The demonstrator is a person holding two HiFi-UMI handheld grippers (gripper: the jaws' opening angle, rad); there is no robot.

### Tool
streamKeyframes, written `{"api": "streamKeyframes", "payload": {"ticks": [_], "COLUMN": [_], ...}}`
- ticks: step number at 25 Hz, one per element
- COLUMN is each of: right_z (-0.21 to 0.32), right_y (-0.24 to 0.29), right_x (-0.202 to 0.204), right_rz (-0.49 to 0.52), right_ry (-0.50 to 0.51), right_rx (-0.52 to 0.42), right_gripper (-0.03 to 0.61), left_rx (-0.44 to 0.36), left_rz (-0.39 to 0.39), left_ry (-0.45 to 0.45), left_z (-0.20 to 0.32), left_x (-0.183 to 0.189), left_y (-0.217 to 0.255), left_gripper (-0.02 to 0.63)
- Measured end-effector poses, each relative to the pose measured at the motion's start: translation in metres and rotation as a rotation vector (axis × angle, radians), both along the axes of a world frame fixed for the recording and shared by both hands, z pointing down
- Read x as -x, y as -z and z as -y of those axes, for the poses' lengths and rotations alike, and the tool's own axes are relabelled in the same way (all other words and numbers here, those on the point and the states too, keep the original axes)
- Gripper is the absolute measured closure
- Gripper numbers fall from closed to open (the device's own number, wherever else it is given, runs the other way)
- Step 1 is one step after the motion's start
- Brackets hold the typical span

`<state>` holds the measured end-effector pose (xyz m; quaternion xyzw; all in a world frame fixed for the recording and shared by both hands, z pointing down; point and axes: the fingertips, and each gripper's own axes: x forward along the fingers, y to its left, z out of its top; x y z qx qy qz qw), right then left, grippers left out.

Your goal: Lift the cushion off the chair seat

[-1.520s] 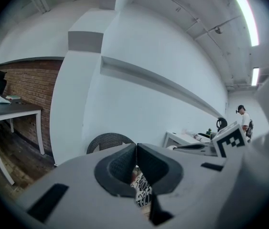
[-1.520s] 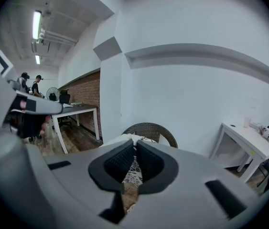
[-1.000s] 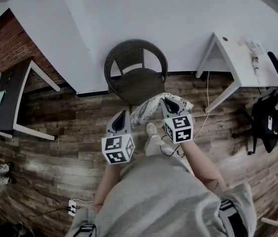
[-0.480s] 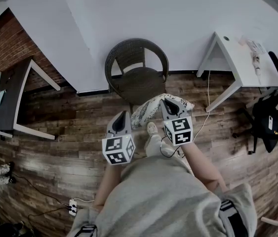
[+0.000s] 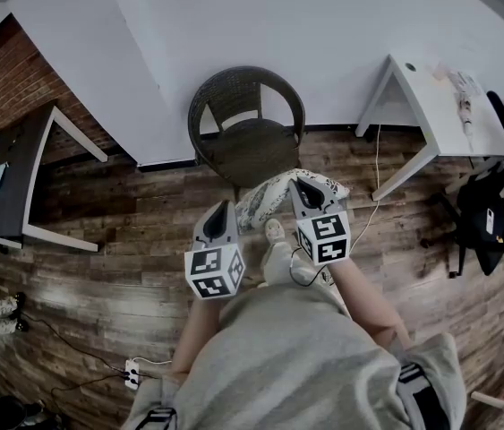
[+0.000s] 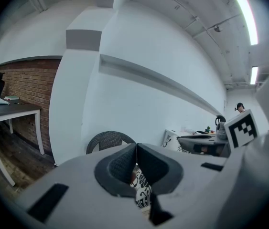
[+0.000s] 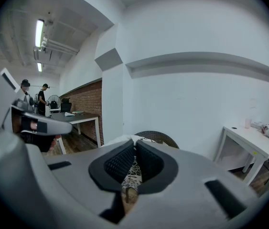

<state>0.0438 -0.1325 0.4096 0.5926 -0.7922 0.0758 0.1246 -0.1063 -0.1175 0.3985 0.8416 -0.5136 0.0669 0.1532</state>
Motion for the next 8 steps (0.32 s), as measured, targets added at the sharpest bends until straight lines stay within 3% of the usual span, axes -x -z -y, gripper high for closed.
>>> {"api": "streamKeyframes", "payload": {"ticks": [8], "right_z": [0.0066], "right_y": [0.0014], "right_x": [-0.0063], "right_rz": [-0.003], "right_ry": [0.004], "right_rx": [-0.009], "right_gripper": [0.563], "left_rx": [0.002], "left_rz": [-0.001], "left_ry": [0.001], "left_z": [0.0045], "left_x": [-0.0069], "left_y": [-0.0011], "left_gripper": [0.604]}}
